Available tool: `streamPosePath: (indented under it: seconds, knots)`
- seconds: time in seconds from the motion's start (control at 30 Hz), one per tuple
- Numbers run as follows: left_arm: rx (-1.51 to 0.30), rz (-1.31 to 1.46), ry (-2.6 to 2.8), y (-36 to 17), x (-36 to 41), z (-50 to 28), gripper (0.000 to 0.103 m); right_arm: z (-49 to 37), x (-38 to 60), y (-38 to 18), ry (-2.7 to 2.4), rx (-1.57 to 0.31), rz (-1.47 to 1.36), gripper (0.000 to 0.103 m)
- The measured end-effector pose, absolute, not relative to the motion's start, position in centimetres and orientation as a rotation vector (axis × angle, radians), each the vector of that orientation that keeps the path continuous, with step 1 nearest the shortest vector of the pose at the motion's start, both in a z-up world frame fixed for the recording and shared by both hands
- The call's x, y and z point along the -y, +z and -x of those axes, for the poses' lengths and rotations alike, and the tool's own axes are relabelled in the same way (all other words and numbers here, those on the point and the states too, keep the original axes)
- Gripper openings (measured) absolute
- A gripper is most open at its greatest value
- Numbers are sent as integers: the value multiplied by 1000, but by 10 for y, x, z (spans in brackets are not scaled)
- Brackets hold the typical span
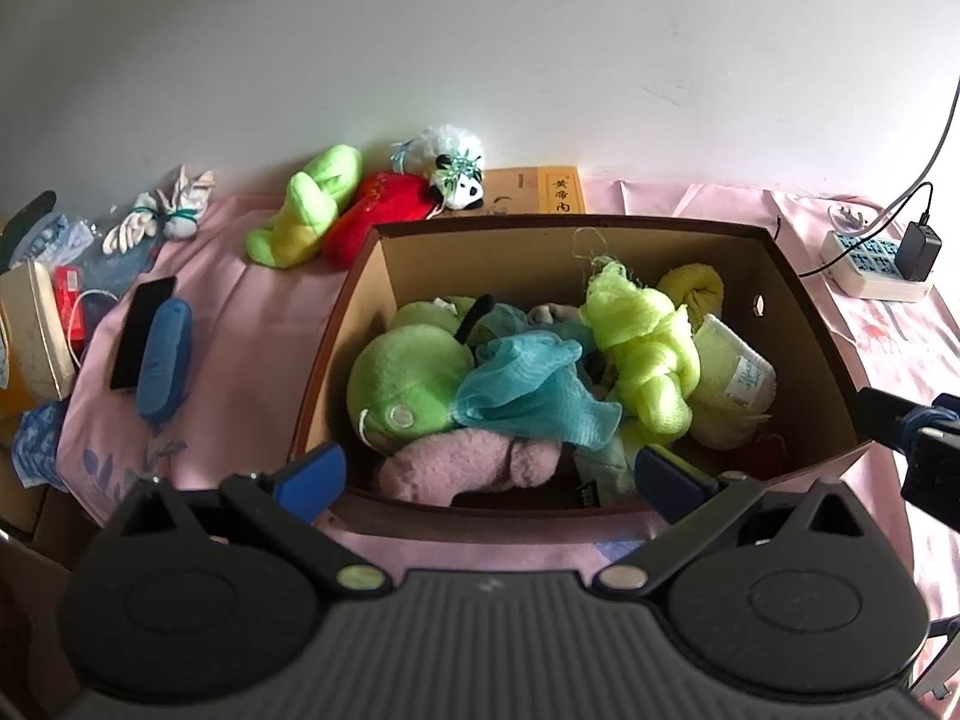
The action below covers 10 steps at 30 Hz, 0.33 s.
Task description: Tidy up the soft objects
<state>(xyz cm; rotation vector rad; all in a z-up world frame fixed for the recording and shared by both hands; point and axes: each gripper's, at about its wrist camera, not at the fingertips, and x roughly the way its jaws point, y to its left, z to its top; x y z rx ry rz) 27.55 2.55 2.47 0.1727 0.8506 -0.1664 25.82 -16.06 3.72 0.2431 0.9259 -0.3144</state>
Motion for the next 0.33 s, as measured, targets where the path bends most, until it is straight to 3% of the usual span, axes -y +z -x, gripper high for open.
streamPosePath:
  seconds: [0.33]
  knots:
    - [-807, -146, -194, 30, -29, -270, 103, -258, 159, 38, -306, -919, -245, 39]
